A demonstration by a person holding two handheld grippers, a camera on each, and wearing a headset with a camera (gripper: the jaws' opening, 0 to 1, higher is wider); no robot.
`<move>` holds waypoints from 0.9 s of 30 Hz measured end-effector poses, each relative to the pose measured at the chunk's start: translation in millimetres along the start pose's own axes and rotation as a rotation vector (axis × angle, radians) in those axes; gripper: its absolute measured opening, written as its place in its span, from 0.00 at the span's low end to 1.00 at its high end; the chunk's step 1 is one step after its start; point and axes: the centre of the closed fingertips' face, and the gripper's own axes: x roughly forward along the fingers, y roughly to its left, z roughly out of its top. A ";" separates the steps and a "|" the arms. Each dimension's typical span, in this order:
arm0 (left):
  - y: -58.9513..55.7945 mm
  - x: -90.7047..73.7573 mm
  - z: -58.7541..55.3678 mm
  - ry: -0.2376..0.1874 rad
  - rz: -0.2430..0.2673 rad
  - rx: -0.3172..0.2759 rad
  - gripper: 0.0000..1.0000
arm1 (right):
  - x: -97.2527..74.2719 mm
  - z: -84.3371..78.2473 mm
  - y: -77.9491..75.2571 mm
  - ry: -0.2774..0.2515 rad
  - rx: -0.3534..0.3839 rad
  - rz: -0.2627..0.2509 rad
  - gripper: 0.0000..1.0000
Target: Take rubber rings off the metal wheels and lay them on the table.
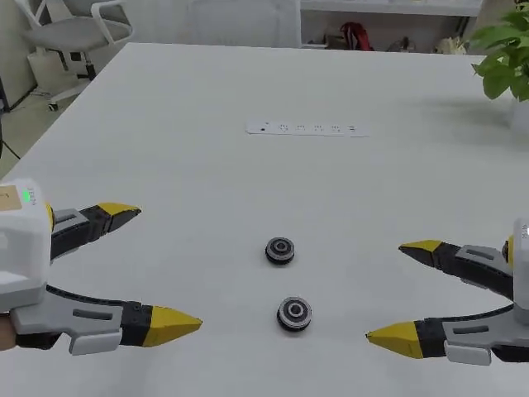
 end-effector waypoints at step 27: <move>-1.5 5.9 -9.9 0.011 -0.030 0.004 1.00 | 8.9 0.9 4.6 -0.013 0.006 0.029 0.78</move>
